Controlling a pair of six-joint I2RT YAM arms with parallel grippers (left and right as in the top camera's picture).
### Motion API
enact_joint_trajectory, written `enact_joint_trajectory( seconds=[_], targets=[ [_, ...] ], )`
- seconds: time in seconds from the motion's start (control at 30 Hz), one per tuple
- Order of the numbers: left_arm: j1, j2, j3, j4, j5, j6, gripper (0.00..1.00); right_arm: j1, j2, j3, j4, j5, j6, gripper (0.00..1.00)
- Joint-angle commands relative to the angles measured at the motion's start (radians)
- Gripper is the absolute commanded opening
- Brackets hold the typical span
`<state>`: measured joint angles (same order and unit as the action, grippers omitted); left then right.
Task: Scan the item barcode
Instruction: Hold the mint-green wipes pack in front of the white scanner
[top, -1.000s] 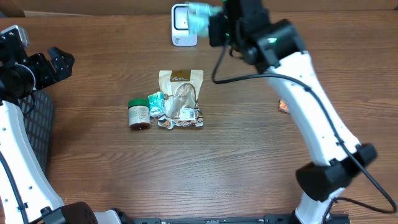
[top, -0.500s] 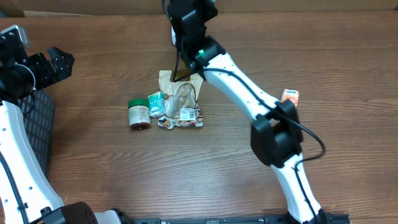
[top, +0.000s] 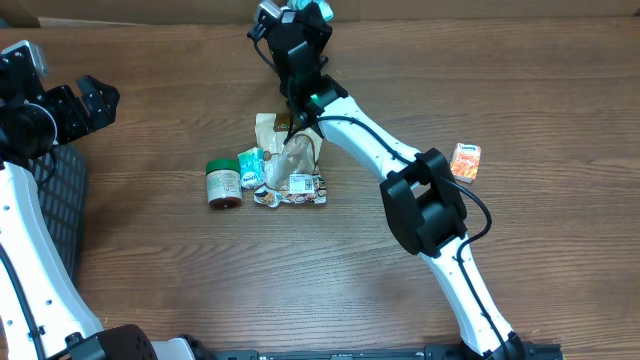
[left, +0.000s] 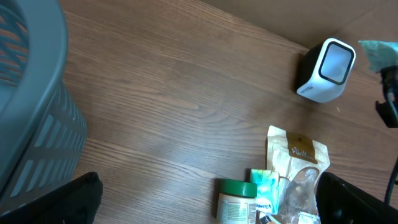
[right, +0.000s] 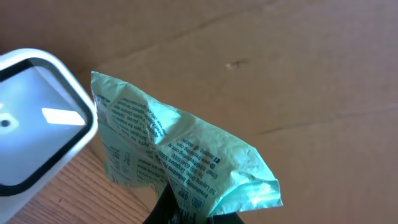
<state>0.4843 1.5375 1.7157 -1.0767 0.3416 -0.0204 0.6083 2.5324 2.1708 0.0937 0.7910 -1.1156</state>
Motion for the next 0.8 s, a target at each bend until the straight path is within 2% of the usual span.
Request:
enact_joint_trajectory(
  seconds=[0.0,0.27,0.53,0.77],
  targets=[
    [-0.007,-0.006,0.017,0.001,0.014,-0.005,1.00,-0.007,0.002,0.008,0.017,-0.039,-0.015,0.04],
    [-0.007,-0.006,0.017,0.001,0.014,-0.005,0.99,-0.026,0.003,0.008,-0.006,-0.088,0.045,0.04],
    [-0.007,-0.006,0.017,0.001,0.014,-0.005,0.99,-0.079,0.006,0.008,0.007,-0.155,0.045,0.04],
    [-0.007,-0.006,0.017,0.001,0.014,-0.005,1.00,-0.065,0.006,0.008,0.010,-0.183,0.037,0.04]
  ],
)
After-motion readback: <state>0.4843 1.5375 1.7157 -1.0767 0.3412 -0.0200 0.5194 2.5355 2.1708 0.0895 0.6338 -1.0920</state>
